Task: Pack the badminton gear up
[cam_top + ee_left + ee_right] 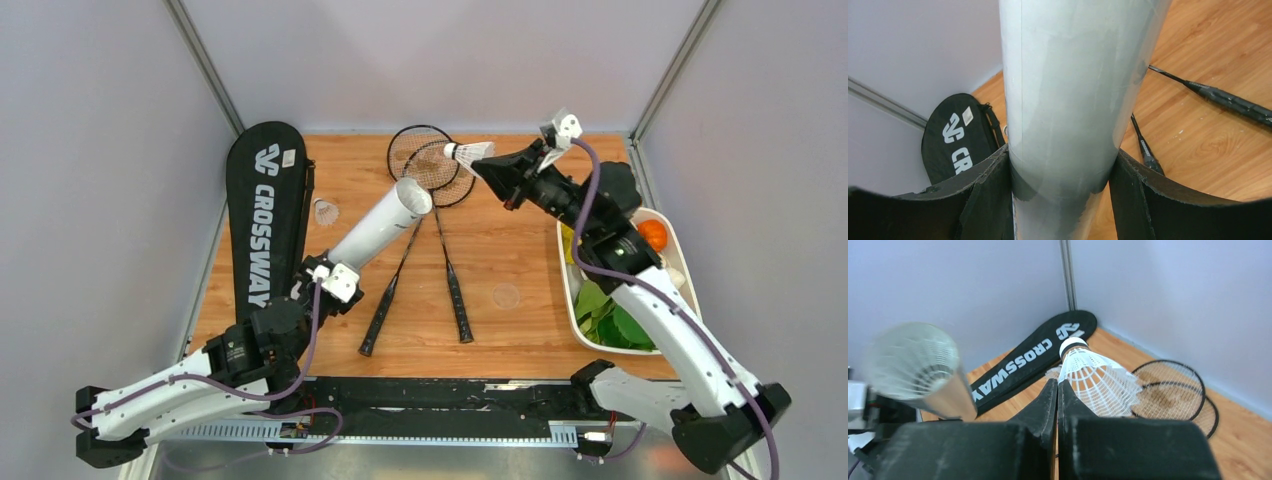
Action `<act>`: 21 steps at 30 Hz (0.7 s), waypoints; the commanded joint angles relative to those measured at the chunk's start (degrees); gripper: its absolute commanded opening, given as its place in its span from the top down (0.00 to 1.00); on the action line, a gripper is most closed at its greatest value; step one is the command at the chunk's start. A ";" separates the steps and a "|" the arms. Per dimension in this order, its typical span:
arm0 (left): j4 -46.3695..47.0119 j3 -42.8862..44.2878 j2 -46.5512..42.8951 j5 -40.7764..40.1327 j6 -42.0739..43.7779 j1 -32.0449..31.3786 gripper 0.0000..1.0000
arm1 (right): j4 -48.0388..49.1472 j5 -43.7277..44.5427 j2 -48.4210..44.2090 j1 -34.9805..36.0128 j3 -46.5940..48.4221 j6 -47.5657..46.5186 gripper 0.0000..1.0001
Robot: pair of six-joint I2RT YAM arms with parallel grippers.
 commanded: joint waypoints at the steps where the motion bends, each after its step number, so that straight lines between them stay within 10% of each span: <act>1: 1.37 0.44 2.46 2.04 -0.20 0.23 0.46 | -12.56 -6.09 -5.98 0.37 4.61 -9.66 1.00; 21: 0.59 -0.48 5.53 9.04 1.13 0.23 0.45 | -34.50 -19.93 -4.39 8.25 11.81 -20.95 1.00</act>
